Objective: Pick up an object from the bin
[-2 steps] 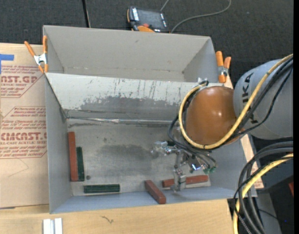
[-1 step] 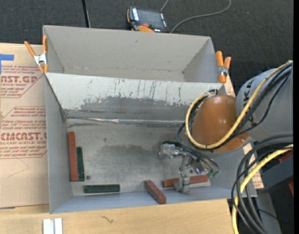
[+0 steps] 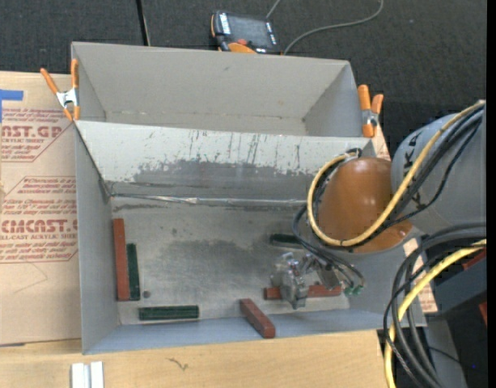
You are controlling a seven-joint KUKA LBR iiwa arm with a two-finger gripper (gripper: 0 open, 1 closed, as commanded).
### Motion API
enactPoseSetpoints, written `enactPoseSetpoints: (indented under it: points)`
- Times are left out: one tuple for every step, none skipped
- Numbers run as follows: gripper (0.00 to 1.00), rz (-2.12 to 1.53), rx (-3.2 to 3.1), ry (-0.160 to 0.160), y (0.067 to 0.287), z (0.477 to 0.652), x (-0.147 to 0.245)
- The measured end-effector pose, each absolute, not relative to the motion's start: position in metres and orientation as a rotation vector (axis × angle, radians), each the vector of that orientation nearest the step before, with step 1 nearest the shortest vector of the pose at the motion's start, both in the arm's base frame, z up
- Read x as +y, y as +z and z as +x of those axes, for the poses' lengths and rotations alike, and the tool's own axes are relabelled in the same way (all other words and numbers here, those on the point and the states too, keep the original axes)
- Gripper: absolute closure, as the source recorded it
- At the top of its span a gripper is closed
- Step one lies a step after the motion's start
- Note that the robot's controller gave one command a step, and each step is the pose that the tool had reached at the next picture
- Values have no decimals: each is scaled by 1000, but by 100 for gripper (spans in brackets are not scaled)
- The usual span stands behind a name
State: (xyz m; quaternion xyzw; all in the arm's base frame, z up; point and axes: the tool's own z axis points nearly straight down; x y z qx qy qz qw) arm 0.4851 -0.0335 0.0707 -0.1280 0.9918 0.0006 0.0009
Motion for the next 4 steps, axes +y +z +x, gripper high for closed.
enactPoseSetpoints:
  points:
    - [0,-401,3106,2,70,487,-33]
    - [100,-403,3118,3,70,484,-34]
    - [0,-400,3106,2,70,487,-33]
    - [100,-403,3116,3,70,485,-33]
